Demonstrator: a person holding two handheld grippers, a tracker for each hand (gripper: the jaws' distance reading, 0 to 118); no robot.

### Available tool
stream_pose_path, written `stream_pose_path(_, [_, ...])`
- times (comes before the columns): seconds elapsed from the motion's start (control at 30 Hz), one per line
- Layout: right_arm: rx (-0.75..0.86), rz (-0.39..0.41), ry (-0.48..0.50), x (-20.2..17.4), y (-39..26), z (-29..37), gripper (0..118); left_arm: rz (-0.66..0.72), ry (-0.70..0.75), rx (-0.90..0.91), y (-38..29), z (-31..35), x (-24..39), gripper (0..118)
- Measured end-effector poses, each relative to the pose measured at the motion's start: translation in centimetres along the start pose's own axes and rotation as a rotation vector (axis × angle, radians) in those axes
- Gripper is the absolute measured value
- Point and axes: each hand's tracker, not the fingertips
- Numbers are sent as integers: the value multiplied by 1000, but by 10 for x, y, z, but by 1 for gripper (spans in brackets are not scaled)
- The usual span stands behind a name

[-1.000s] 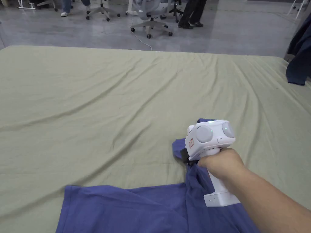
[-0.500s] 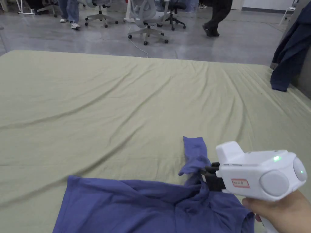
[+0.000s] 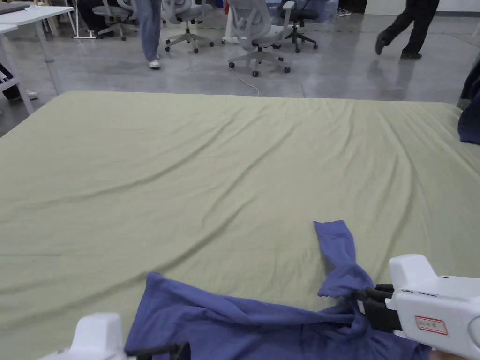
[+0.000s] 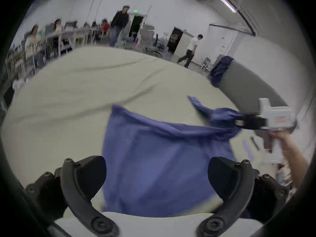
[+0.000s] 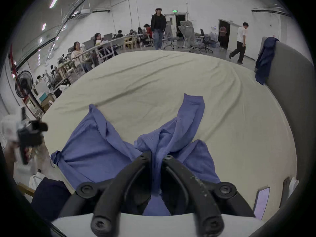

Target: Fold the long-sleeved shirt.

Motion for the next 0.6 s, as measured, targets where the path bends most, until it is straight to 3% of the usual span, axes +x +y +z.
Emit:
stream_pose_path(0.1, [16, -12, -7, 0, 2, 0, 12, -46, 130, -126, 17, -75, -31, 115])
stream_pose_path(0.2, [26, -33, -16, 3, 7, -4, 12, 16, 275, -354, 4, -88, -37, 75])
stream_pose_path(0.27, [37, -47, -18, 6, 11, -7, 12, 41, 87, -365, -16, -55, -39, 88])
stream_pose_path(0.33, [45, -53, -13, 7, 14, -12, 12, 41, 95, -437, -45, -27, -42, 113])
stream_pose_path(0.43, [62, -62, -6, 7, 23, -19, 12, 27, 136, -535, -84, -35, -44, 110])
stream_pose_path(0.5, [81, -61, -4, 4, 28, -19, 12, -9, 161, -422, -97, -38, -40, 112])
stream_pose_path(0.53, [86, -72, -1, 4, 32, -19, 12, -41, 243, -404, -89, -39, -37, 113])
stream_pose_path(0.57, [91, -93, 1, 5, 35, -18, 12, -17, 285, -420, -83, -37, -32, 111])
stream_pose_path(0.6, [102, -117, 4, 5, 37, -17, 12, -46, 298, -368, -80, -31, -25, 101])
